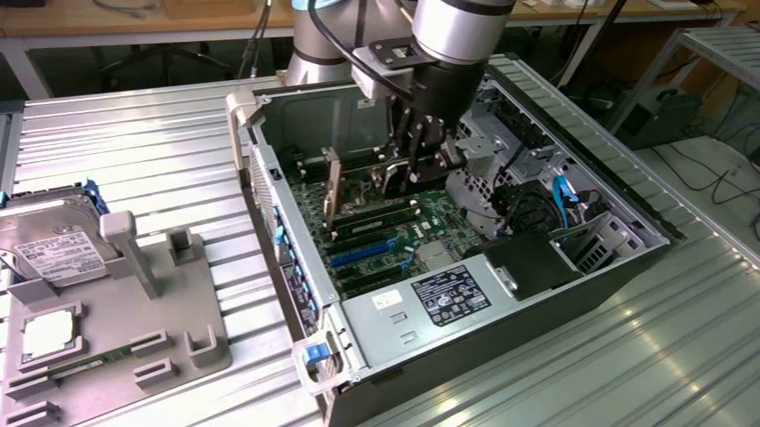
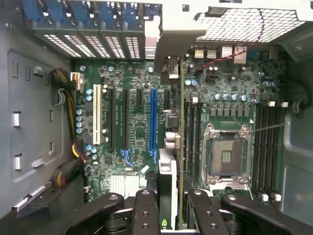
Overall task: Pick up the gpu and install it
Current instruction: 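Insert the gpu into the slot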
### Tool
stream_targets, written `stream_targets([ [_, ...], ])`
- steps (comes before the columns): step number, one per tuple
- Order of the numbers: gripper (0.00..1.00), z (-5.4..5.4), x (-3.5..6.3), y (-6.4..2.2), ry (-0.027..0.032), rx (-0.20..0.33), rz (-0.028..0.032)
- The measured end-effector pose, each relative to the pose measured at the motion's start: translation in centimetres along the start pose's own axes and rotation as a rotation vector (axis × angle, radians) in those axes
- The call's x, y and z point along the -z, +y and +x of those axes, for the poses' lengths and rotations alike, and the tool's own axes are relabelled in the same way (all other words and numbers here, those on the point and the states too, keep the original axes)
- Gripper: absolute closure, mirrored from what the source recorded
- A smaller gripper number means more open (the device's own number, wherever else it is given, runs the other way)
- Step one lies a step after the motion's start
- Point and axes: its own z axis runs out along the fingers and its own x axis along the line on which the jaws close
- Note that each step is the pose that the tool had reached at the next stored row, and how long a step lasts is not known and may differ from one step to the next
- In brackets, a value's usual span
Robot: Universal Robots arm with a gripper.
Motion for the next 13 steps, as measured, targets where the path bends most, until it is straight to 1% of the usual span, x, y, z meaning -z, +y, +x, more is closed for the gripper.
stream_targets([
  [2, 0.71, 0.2, -0.24, 0.06, 0.0000, 0.000, 0.0001],
  [7, 0.71, 0.2, -1.17, 0.76, 0.0005, -0.006, 0.0002],
  [10, 0.71, 0.3, -1.60, 0.87, 0.0003, -0.010, 0.0004],
  [13, 0.71, 0.3, -2.14, 1.37, 0.0003, -0.012, 0.0004],
])
